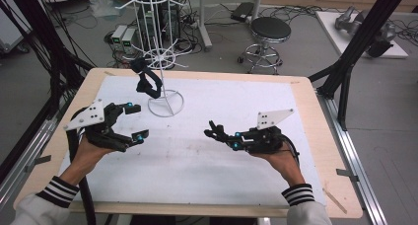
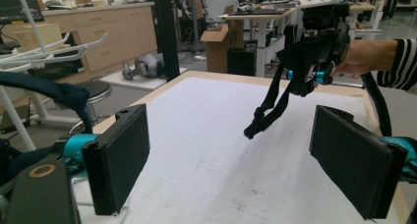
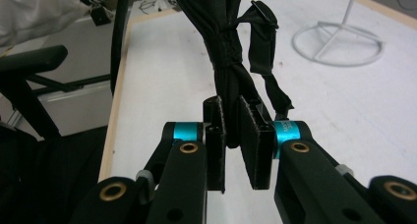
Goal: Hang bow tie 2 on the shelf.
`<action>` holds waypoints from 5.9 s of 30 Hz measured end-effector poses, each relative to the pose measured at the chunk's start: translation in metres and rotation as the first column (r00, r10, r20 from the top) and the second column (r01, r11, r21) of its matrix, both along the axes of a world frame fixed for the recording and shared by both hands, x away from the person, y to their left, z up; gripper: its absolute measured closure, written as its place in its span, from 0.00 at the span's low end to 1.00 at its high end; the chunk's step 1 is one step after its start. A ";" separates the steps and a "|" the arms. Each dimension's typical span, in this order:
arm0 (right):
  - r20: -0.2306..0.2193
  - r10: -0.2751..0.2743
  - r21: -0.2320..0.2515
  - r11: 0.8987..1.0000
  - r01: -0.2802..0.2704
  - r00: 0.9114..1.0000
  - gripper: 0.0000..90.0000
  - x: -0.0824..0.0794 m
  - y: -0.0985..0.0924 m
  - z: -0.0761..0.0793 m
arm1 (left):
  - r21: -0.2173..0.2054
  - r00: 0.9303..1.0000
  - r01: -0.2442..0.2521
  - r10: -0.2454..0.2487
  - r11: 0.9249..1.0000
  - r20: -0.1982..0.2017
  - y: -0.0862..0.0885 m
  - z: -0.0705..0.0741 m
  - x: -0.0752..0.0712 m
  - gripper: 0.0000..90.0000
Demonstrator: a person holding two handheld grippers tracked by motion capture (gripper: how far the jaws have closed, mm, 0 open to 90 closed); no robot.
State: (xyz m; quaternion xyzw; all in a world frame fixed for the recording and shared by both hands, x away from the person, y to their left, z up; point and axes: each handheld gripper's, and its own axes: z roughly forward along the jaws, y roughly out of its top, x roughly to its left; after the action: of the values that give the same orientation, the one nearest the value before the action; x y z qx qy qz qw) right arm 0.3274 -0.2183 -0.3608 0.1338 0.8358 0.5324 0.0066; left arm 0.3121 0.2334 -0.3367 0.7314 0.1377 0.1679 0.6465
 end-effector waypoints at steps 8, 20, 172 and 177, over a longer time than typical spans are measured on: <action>0.001 0.027 0.018 0.999 -0.027 1.000 0.91 0.004 0.018 0.007 | 0.003 0.999 0.044 -0.044 0.999 0.004 -0.013 0.007 0.001 0.18; 0.000 0.071 0.022 0.997 -0.071 0.997 0.91 0.009 0.040 0.009 | 0.036 0.987 0.156 -0.155 0.987 -0.027 -0.036 0.017 0.008 0.18; 0.239 -0.718 0.366 0.690 0.625 0.654 0.01 -0.077 -0.054 -0.056 | -0.113 0.967 -0.249 0.253 0.962 0.021 -0.038 0.059 0.070 0.90; 0.255 -0.744 0.390 0.664 0.638 0.618 0.01 -0.078 -0.055 -0.062 | -0.125 0.959 -0.278 0.281 0.952 0.013 -0.040 0.057 0.076 0.90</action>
State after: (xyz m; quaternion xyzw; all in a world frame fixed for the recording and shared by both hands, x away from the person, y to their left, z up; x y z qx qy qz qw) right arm 0.2494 -0.2728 -0.4231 0.3377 0.6204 0.6079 0.3626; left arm 0.3876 0.1936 -0.2797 0.6610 0.2400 0.2600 0.6617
